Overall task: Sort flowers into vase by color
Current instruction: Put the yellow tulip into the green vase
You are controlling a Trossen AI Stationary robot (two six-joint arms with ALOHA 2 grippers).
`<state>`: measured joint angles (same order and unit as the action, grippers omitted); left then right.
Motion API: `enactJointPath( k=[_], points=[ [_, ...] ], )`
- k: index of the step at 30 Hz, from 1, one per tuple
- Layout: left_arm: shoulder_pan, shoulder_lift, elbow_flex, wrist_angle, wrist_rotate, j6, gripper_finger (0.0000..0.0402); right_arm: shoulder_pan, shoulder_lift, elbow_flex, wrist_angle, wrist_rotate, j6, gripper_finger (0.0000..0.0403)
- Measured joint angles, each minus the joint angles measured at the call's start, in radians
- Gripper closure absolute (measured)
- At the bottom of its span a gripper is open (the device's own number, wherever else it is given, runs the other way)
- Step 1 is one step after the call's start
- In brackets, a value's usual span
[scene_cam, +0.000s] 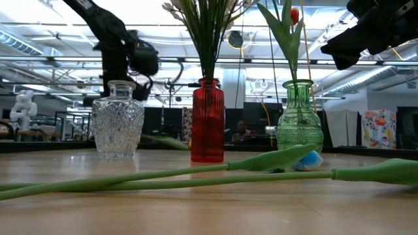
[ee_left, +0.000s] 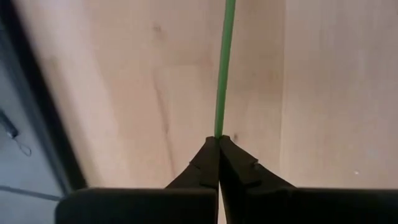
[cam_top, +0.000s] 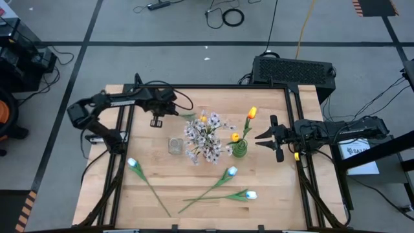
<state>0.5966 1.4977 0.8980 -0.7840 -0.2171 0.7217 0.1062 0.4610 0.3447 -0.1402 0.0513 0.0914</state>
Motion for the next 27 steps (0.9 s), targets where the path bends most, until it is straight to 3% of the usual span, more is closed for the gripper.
enactJointPath(
  k=[9, 27],
  points=[
    [-0.001, -0.215, 0.001, -0.098, 0.007, -0.072, 0.0401, 0.000, 0.000, 0.000, 0.000, 0.000, 0.001, 0.0310],
    [-0.001, -0.545, 0.002, -0.019, -0.027, -0.399, 0.0401, 0.000, 0.000, 0.000, 0.001, 0.001, 0.001, 0.0310]
  ],
)
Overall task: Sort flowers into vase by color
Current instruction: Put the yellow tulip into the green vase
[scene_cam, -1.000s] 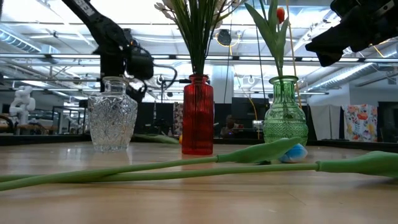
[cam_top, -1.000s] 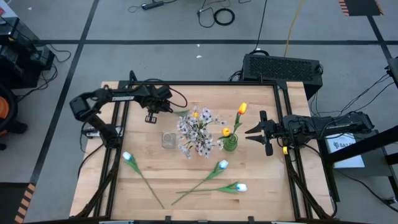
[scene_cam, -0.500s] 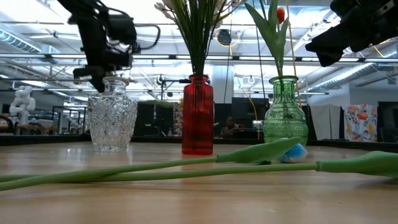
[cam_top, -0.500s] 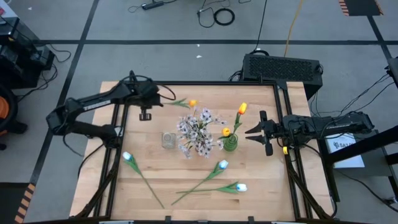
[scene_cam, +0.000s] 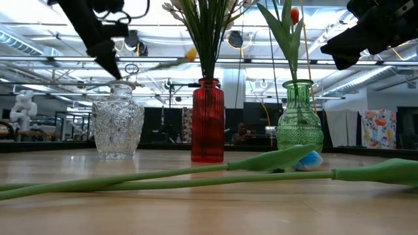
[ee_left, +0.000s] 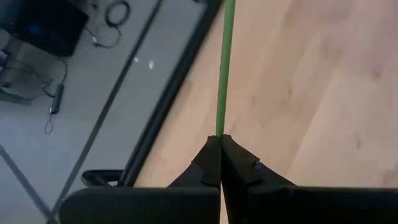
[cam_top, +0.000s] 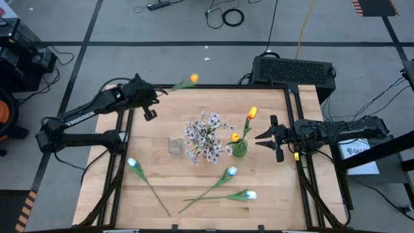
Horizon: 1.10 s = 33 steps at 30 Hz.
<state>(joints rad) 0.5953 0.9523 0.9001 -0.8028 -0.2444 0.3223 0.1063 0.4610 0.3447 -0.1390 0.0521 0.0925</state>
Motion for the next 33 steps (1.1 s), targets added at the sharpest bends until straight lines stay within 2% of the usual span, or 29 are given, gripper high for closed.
enactJointPath(
  k=[4, 9, 12, 19, 22, 27, 33],
  points=[
    [0.000, -0.070, 0.000, 0.080, 0.012, -0.083, 0.0401, 0.000, 0.000, 0.000, 0.006, 0.000, 0.000, 0.0310],
    [-0.003, -0.154, 0.001, 0.236, 0.196, -0.173, 0.0401, 0.000, 0.000, 0.000, 0.020, 0.000, 0.000, 0.0310],
    [-0.034, -0.193, 0.001, 0.318, 0.252, -0.212, 0.0401, 0.000, 0.000, 0.000, 0.092, 0.004, 0.040, 0.0310],
    [-0.206, -0.218, 0.001, 0.529, 0.269, -0.220, 0.0402, 0.000, 0.000, 0.000, 0.345, 0.008, 0.098, 0.0310],
    [-0.285, -0.209, 0.001, 0.625, 0.269, -0.213, 0.0402, 0.000, 0.000, 0.000, 0.384, 0.006, 0.101, 0.0310],
    [-0.423, -0.186, 0.001, 0.688, 0.267, -0.213, 0.0402, 0.001, 0.009, 0.000, 0.429, 0.000, 0.102, 0.0310],
    [-0.599, -0.126, 0.001, 0.806, 0.247, -0.212, 0.0402, 0.041, 0.056, 0.000, 0.563, -0.002, 0.101, 0.0310]
  ],
)
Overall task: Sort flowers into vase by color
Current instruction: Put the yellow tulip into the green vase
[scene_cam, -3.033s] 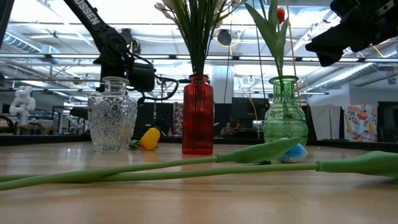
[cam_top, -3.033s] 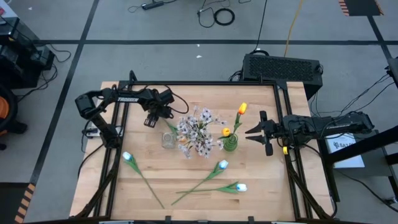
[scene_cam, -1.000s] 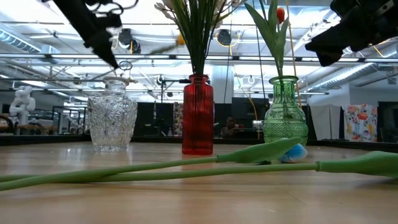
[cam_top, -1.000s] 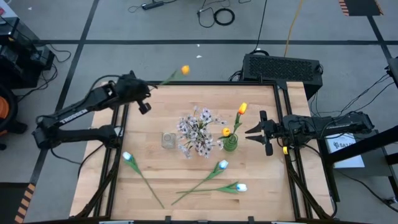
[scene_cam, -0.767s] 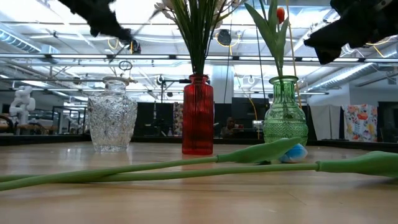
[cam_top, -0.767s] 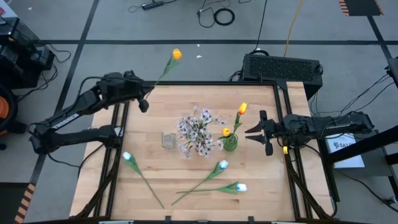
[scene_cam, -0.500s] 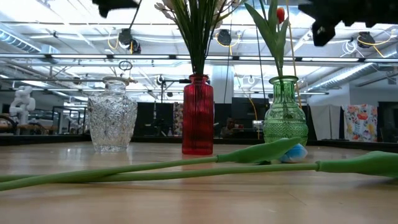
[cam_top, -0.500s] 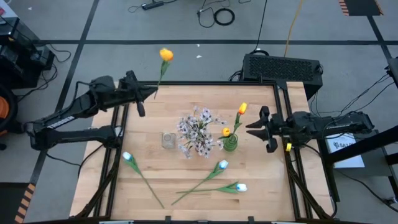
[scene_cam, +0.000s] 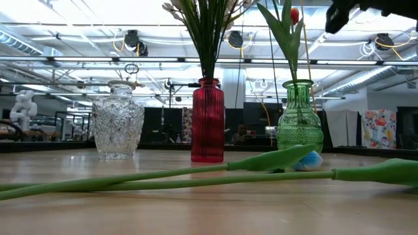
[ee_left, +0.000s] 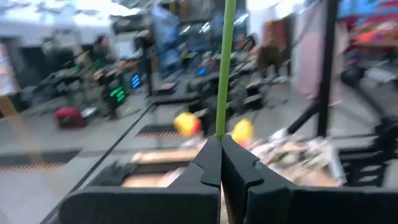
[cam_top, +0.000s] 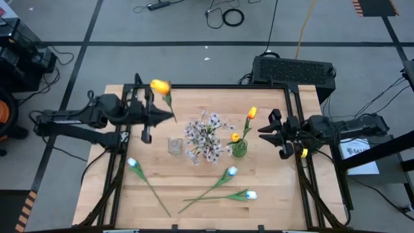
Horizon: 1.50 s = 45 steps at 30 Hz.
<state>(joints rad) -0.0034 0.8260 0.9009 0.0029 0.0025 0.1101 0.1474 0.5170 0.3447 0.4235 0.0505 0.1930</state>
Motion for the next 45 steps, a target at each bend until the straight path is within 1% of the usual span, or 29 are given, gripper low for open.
enactJointPath(
  k=[4, 9, 14, 20, 25, 31, 36, 39, 42, 45],
  points=[
    [-0.088, 0.050, 0.000, 0.157, 0.000, 0.008, 0.0402, 0.030, 0.035, 0.000, 0.088, 0.000, -0.003, 0.0310],
    [-0.155, 0.131, 0.000, 0.318, -0.003, 0.031, 0.0402, 0.059, 0.061, 0.001, 0.184, 0.000, -0.034, 0.0310],
    [-0.192, 0.236, 0.000, 0.435, -0.003, 0.035, 0.0402, 0.112, 0.101, 0.045, 0.196, 0.002, -0.092, 0.0309],
    [-0.217, 0.337, 0.000, 0.550, -0.003, 0.031, 0.0402, 0.187, 0.219, 0.142, 0.185, 0.036, -0.160, 0.0301],
    [-0.248, 0.389, 0.038, 0.561, -0.003, 0.026, 0.0402, 0.241, 0.350, 0.243, 0.171, 0.095, -0.206, 0.0292],
    [-0.307, 0.473, 0.100, 0.553, -0.004, 0.027, 0.0402, 0.306, 0.531, 0.384, 0.171, 0.207, -0.286, 0.0277],
    [-0.330, 0.546, 0.170, 0.550, -0.016, 0.027, 0.0402, 0.365, 0.669, 0.515, 0.178, 0.237, -0.375, 0.0252],
    [-0.333, 0.593, 0.213, 0.505, -0.022, 0.026, 0.0402, 0.408, 0.736, 0.584, 0.179, 0.315, -0.444, 0.0231],
    [-0.333, 0.638, 0.247, 0.497, -0.031, 0.014, 0.0402, 0.444, 0.786, 0.639, 0.176, 0.401, -0.507, 0.0211],
    [-0.331, 0.677, 0.289, 0.470, -0.033, 0.002, 0.0402, 0.471, 0.809, 0.672, 0.178, 0.451, -0.539, 0.0195]
  ],
)
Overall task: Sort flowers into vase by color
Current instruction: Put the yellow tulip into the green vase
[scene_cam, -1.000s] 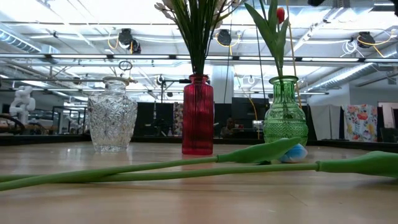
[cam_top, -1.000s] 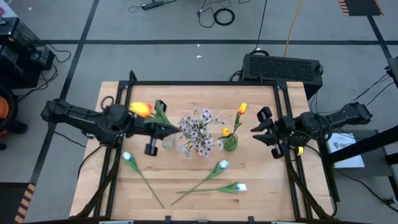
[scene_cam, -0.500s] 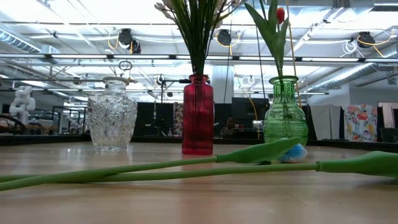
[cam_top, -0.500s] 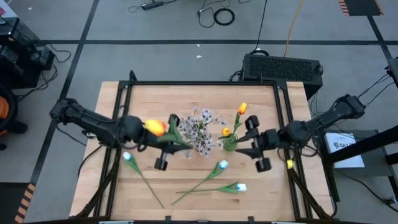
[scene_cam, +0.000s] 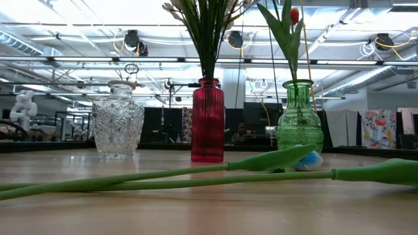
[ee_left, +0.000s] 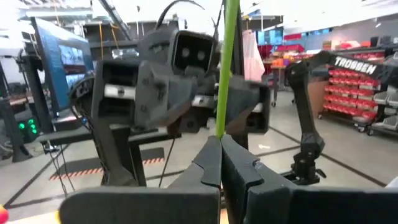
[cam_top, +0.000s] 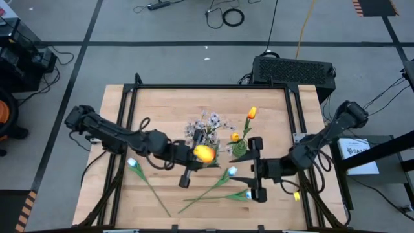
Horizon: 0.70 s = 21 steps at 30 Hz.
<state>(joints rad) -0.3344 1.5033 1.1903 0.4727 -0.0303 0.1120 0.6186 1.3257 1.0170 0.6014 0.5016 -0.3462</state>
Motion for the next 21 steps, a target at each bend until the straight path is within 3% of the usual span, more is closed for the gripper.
enactJointPath(
  k=[5, 21],
  points=[
    [0.000, 0.055, 0.049, -0.024, 0.000, -0.002, 0.0402, 0.027, -0.003, 0.017, 0.000, 0.082, -0.011, 0.0182],
    [0.013, 0.113, 0.116, -0.119, -0.031, -0.002, 0.0402, 0.022, -0.014, 0.072, -0.022, 0.078, 0.044, 0.0181]
  ],
)
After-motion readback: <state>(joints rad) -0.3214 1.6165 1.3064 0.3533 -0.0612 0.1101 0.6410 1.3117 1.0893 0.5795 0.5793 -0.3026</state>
